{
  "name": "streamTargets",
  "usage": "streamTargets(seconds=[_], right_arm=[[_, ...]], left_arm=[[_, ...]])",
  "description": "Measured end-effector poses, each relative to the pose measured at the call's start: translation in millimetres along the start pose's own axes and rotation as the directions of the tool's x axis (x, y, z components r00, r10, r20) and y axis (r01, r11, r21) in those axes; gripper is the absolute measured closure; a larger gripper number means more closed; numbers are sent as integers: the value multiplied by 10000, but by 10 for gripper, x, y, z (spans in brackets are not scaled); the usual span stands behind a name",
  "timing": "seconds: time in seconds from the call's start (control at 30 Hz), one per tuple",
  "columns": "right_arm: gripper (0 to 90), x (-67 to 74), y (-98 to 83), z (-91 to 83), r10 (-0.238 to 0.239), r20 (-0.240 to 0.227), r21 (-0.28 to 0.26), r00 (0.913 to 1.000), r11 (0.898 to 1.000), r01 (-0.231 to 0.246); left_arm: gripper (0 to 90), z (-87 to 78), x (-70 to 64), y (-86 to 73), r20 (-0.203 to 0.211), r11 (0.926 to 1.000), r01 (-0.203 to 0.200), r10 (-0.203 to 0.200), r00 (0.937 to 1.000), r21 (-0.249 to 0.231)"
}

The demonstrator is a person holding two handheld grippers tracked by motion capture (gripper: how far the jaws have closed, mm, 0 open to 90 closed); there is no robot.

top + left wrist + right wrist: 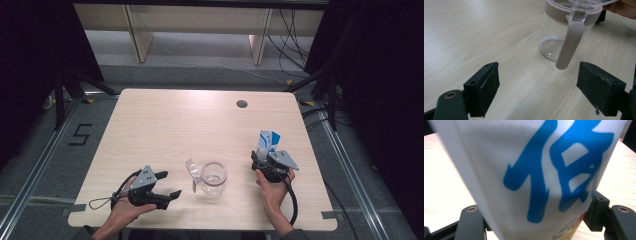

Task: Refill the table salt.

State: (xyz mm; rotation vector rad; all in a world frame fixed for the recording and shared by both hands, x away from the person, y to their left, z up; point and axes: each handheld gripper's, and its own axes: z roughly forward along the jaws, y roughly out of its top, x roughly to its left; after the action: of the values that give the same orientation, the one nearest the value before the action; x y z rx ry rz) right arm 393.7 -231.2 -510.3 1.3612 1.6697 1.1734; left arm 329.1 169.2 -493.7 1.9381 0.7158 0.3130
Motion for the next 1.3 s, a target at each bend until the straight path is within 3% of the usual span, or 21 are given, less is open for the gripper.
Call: streamTargets(seconds=[0.1, 0.17, 0.2, 0.23, 0.27, 0.4, 0.47, 0.5, 0.57, 0.63, 1.3], right_arm=[[328, 5, 1, -2, 79, -99, 35, 9999, 10000, -78], [325, -3, -9, 20, 58, -39, -17, 10000, 10000, -58], [325, 17, -11, 14, 276, 149, 169, 9995, 9995, -279], [326, -5, -17, 37, 79, 9, 68, 10000, 9999, -79], [326, -10, -17, 49, -60, 19, 123, 10000, 9999, 59], [336, -4, -21, 53, 69, -40, 187, 10000, 9998, -68], [344, -3, -21, 54, 110, 37, 159, 9999, 9998, -111], [349, -3, -19, 53, 107, 29, 173, 9999, 9998, -107], [354, 12, -19, 47, 312, 39, 238, 9995, 9992, -313], [354, -11, -20, 55, 79, -11, 148, 10000, 9999, -79], [344, -8, -24, 60, 165, -23, 255, 9999, 9995, -164]], left_arm=[[174, 0, -6, -1, -29, 10000, 48, -48, 10000, 6], [174, 2, -3, 0, -3, 10000, -15, 15, 10000, 7], [175, 1, -6, -1, -20, 10000, 20, -20, 10000, 7], [175, 3, -14, -4, -13, 9998, 178, -178, 9998, 1], [175, 1, -3, 0, 0, 10000, -4, 4, 10000, 9], [175, -1, -2, 0, 15, 10000, -33, 33, 10000, 9], [176, 1, -16, -5, -2, 9999, 169, -169, 9999, -4], [175, -2, -4, 1, 12, 10000, -66, 66, 10000, 29], [176, 1, -10, 0, 12, 10000, -8, 8, 10000, 20], [176, 4, -13, -1, 9, 10000, -7, 7, 10000, 19], [176, 15, -23, -6, 63, 10000, 12, -12, 10000, 57]])
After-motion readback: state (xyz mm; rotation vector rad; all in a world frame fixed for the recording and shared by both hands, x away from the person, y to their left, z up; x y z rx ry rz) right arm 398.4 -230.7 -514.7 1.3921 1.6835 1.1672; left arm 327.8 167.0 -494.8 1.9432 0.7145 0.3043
